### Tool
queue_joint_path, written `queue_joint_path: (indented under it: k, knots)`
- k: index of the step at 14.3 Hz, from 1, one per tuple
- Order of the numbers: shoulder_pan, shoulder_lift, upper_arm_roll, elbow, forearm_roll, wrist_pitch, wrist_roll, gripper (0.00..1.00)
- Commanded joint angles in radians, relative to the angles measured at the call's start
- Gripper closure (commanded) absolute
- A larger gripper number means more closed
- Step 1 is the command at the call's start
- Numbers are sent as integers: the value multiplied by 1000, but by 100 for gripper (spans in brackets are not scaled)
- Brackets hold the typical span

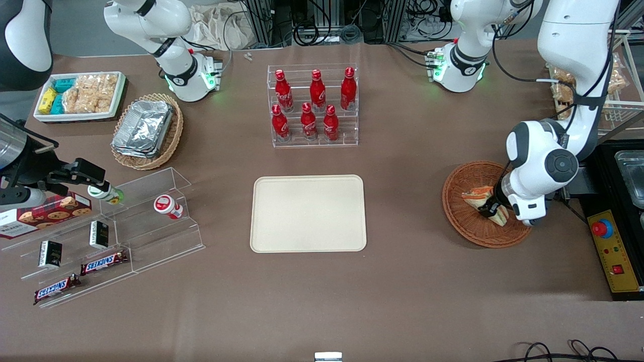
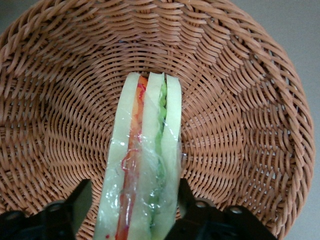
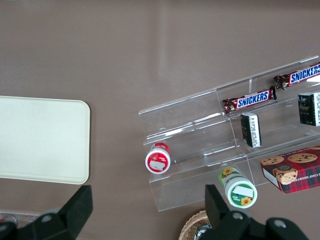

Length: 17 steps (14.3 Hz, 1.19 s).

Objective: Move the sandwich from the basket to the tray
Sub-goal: 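Close the left gripper on the sandwich's upright edge, then lift the sandwich and carry it with the left gripper over the cream tray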

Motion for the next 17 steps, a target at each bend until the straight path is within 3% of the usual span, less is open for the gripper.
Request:
queue_joint_path:
  k: [1,4,12,15,17]
  knots:
    - [-7,-36,-4,-4,-1,12,-71,91]
    - [-7,-79,-40,77,11,-147,-143,100]
    - [-14,-92,-131,594,14,-798,-155,100]
    - [-14,-96,-204,655,13,-832,-54,100]
    - [-14,-106,-244,657,13,-834,118,98]
